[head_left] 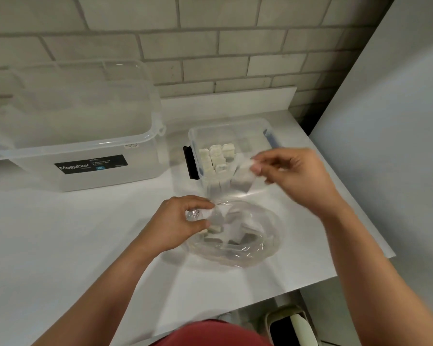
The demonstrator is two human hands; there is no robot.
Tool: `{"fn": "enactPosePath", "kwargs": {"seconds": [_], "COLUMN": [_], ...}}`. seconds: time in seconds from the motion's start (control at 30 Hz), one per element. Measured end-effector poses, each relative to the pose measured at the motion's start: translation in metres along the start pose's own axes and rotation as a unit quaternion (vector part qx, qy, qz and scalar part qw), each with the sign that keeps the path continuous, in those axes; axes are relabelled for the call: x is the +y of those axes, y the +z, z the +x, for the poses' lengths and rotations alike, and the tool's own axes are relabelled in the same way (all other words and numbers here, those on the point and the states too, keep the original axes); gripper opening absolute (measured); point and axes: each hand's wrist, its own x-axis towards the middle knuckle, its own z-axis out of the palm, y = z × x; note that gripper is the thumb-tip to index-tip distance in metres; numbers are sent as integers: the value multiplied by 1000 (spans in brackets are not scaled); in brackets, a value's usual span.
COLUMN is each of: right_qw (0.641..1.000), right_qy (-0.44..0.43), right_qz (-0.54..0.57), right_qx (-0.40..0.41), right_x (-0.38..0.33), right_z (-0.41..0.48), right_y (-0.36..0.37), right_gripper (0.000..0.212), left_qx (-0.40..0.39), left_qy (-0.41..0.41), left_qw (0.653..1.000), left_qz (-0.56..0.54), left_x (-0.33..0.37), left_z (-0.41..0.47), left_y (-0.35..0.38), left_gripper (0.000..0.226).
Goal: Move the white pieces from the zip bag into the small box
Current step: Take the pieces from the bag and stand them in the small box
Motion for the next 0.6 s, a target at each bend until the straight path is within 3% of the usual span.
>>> {"fn": "enactPosePath", "kwargs": {"seconds": [0.07,0.2,0.33,0.43,0.6], "right_qw": [999,993,974,955,928], "right_qy": [-17,-15,18,64,126], "right_qz": [2,-105,-222,-261,-292], "right_qx": [50,50,-38,-128,-195], "right_x": [-4,13,46,70,94], "right_z": [30,94,141,160,177], "right_y": [-11,-10,8,19,32], "right_gripper": [12,10,11,9,9], "left_qx": [2,-15,-15,-17,-36], "left_qy": [3,13,14,14,19], "left_qw": [1000,1000,1000,1000,999], "left_qz": [2,0,-6,-10,-12], "left_x": [-4,-8,-9,-9,-11], "left_z": [2,9,15,18,21], "left_y": [0,0,0,0,-1], "left_gripper": [37,46,46,43,41]}}
